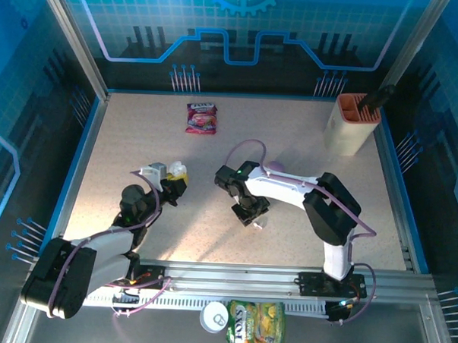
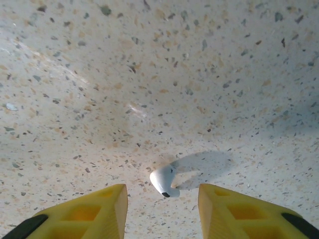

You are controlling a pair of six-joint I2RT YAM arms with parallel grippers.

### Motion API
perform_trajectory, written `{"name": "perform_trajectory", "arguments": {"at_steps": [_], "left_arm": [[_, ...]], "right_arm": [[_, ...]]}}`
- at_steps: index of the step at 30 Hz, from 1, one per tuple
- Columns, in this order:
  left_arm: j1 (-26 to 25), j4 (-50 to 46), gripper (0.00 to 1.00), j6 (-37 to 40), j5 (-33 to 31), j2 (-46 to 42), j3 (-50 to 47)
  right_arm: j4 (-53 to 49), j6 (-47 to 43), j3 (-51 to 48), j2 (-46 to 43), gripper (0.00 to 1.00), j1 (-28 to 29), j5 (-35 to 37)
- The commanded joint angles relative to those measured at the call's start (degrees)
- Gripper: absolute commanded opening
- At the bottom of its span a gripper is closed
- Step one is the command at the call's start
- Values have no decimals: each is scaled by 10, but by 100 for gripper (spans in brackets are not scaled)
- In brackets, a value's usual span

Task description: Insert the wireless bluetooth earbuds into the charging case

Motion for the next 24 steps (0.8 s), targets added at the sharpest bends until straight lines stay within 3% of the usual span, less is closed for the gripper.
{"name": "perform_trajectory", "arguments": {"at_steps": [1,24], "left_arm": [[3,17,9,15,9,-10,9],[3,20,8,16,22,2,16]], "right_arm": [[-52,-8,21,30,41,9,14],[-58,-27,41,104,28,4,7]]}}
